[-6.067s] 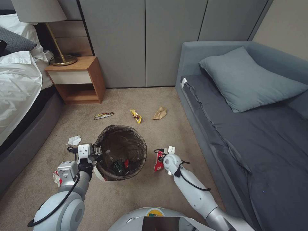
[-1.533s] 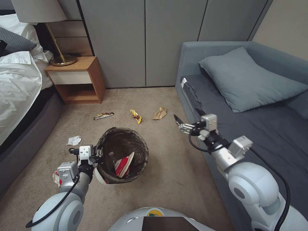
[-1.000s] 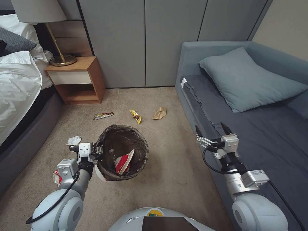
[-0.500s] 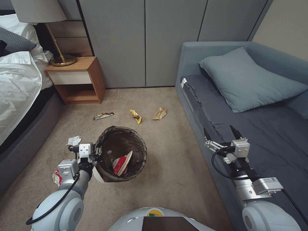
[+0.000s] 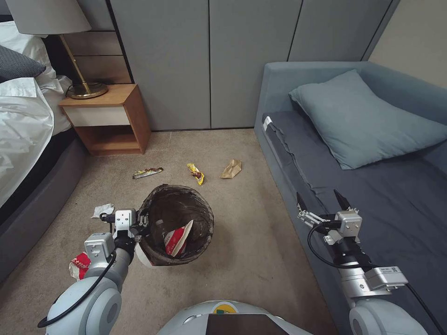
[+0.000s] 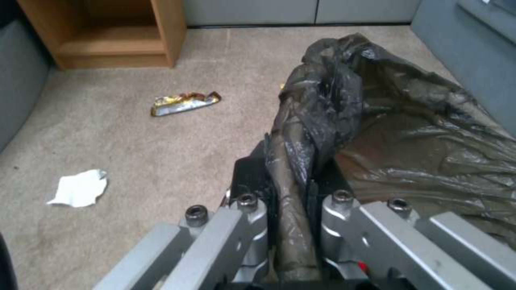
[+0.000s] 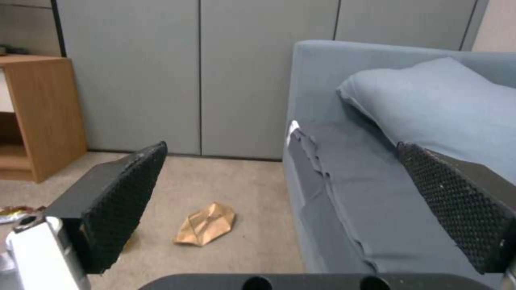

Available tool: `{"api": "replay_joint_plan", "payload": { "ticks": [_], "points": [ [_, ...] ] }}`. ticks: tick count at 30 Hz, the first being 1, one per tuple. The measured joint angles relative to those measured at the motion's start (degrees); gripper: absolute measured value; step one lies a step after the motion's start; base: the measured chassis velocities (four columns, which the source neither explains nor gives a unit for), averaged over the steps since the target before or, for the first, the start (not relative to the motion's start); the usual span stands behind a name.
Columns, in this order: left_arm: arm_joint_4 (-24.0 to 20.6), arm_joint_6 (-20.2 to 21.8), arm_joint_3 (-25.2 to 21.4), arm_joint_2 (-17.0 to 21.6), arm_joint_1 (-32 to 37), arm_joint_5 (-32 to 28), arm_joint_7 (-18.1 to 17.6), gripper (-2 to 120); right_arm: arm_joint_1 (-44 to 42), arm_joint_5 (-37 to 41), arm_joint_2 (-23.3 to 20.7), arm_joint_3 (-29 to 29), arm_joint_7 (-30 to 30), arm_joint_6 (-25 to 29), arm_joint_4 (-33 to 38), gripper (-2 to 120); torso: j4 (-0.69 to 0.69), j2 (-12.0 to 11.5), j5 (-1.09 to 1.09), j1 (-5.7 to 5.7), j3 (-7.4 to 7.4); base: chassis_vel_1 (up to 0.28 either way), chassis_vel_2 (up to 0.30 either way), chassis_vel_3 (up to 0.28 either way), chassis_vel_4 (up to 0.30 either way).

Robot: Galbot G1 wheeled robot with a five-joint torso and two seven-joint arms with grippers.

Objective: Pick up the trash bin, then pick up the garbage from the floor and place it into the trash bin.

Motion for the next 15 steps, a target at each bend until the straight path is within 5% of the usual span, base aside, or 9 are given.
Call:
{"api": "replay_joint_plan", "payload": {
  "ticks": [15],
  "points": [
    [0.0,0.0,-0.35,-0.14,-0.24,-0.18,-0.14,7,0.28,-0.94,0.79,-0.08,0.02,-0.14,0.28,100,0.0,0.0,0.0,0.0,0.0,-0.07,0.071,0.065,-0.069]
  ]
}}
